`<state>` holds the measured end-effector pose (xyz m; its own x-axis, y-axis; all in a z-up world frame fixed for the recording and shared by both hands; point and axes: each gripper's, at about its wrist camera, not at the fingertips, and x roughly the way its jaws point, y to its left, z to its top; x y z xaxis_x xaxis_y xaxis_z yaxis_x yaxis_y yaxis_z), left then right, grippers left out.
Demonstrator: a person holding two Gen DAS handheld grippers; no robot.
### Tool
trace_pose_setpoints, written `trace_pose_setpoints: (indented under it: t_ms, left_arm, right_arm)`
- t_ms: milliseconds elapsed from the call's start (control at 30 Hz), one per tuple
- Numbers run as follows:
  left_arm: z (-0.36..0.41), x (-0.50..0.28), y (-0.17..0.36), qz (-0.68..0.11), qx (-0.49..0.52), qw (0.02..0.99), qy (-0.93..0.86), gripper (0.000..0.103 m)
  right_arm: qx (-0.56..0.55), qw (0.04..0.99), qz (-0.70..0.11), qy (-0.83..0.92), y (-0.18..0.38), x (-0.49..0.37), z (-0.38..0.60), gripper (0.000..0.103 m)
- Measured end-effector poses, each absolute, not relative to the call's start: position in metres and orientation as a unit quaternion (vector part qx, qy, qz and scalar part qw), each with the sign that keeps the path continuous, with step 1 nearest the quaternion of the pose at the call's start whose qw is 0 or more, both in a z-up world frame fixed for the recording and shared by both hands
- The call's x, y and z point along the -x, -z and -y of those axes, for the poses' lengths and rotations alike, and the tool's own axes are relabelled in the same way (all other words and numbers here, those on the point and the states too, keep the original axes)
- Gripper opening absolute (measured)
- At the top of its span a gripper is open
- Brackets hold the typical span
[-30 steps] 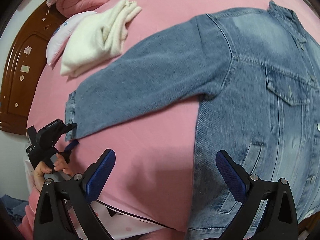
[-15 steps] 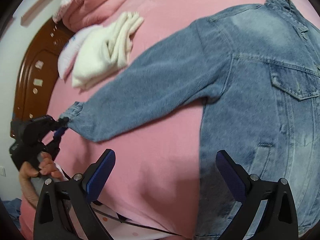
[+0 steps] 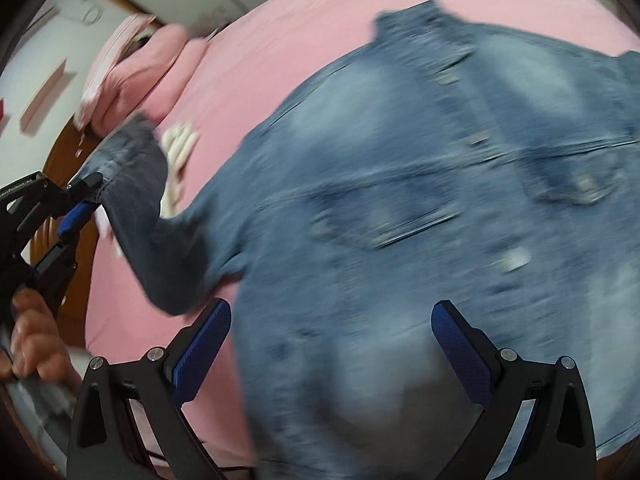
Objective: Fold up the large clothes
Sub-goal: 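Grasp the cuff of the sleeve with the left tool and lift it, then carry the held sleeve across the jacket body with the left tool and release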
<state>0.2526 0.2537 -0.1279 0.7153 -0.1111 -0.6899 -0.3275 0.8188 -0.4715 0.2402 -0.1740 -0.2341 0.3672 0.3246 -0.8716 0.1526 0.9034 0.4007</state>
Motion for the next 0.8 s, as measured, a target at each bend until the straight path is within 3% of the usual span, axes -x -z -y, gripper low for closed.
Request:
trace_pose_setpoints:
  t_ms: [233,300,333,433,733,800]
  left_arm:
    - [-0.145,-0.285,0.204,-0.5,0.206,0.84,-0.042,0.009]
    - [-0.131,-0.283,0.229,-0.54,0.195,0.818,-0.035,0.014]
    - [-0.125,-0.285,0.24,-0.568,0.19,0.801,-0.025,0.023]
    - [-0.136,-0.274,0.277,-0.633,0.196,0.749,0.013,0.068]
    - [-0.166,-0.222,0.284,-0.687,0.189,0.702,-0.023,0.07]
    - [-0.184,-0.211,0.286,-0.693,0.189,0.694,-0.056,0.07]
  right_arm:
    - [-0.224,0.807,-0.547,0.012,0.246,-0.248,0.287,0.102]
    - [-0.23,0.804,-0.548,0.025,0.251,-0.248,0.311,0.102]
    - [-0.234,0.801,-0.55,0.029,0.25,-0.244,0.321,0.102]
    - [-0.249,0.79,-0.56,0.03,0.261,-0.243,0.332,0.102]
    - [-0.344,0.729,-0.591,-0.032,0.286,-0.251,0.299,0.101]
    - [-0.351,0.713,-0.605,-0.042,0.291,-0.256,0.282,0.095]
